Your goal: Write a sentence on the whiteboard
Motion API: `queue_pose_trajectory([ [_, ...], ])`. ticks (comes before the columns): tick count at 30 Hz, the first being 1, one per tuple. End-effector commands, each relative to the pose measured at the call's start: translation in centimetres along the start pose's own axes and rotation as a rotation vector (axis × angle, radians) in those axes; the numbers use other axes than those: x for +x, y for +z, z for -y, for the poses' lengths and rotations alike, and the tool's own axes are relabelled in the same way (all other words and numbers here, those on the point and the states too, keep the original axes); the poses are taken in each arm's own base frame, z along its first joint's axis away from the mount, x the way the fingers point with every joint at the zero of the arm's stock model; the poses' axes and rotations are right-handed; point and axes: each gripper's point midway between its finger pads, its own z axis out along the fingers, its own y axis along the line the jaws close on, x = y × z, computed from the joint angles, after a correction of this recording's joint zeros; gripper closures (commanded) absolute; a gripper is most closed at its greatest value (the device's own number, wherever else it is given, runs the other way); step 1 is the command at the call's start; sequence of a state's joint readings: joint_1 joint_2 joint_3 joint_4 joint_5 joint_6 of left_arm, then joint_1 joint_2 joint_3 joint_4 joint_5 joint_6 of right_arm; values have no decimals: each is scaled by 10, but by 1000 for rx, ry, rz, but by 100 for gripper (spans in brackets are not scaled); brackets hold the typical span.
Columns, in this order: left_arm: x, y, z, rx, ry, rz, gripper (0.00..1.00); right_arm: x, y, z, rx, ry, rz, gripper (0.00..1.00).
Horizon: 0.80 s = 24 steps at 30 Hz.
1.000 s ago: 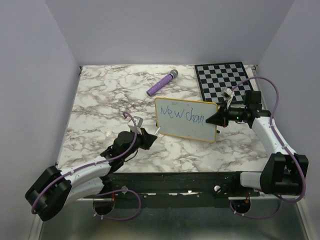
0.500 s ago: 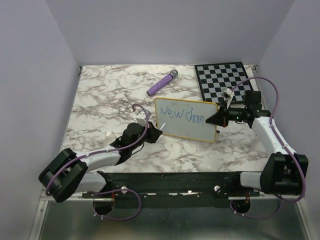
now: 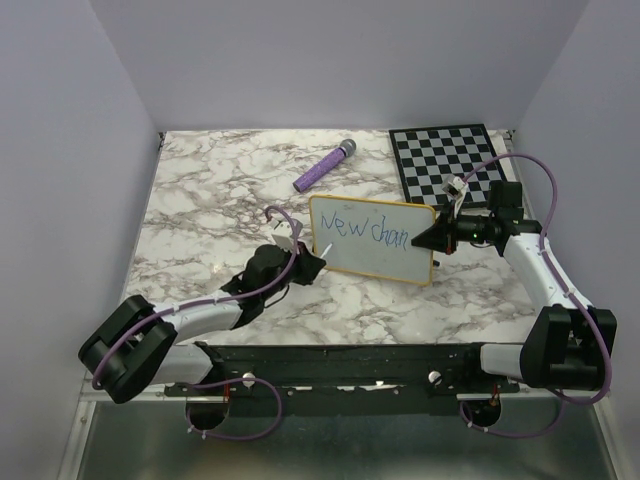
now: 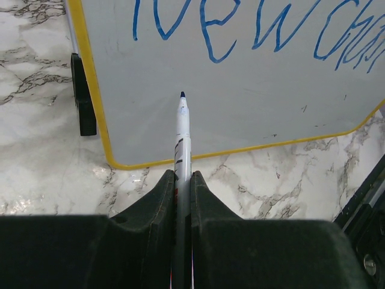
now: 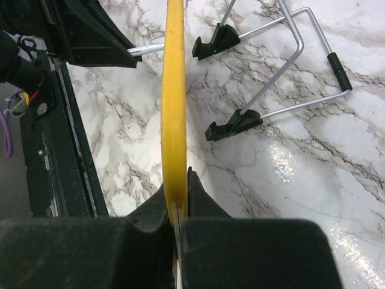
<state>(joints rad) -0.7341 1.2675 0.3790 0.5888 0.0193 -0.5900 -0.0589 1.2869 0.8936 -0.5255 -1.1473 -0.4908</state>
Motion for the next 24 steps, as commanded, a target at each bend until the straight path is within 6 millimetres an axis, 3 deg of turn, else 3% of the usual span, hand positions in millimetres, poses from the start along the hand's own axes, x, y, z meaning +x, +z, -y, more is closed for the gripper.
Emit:
queue_pose_trajectory([
  [1,-5,-8,-1,-2,5,25,100,-3,0,-3,-19,-5,1,99],
  [11,4,-6,-13,-67,14,-25,100,-4,-1,-4,-18,-9,3,99],
  [24,4,3,-11,-62,28,-41,100,-4,0,-4,-19,-8,4,99],
])
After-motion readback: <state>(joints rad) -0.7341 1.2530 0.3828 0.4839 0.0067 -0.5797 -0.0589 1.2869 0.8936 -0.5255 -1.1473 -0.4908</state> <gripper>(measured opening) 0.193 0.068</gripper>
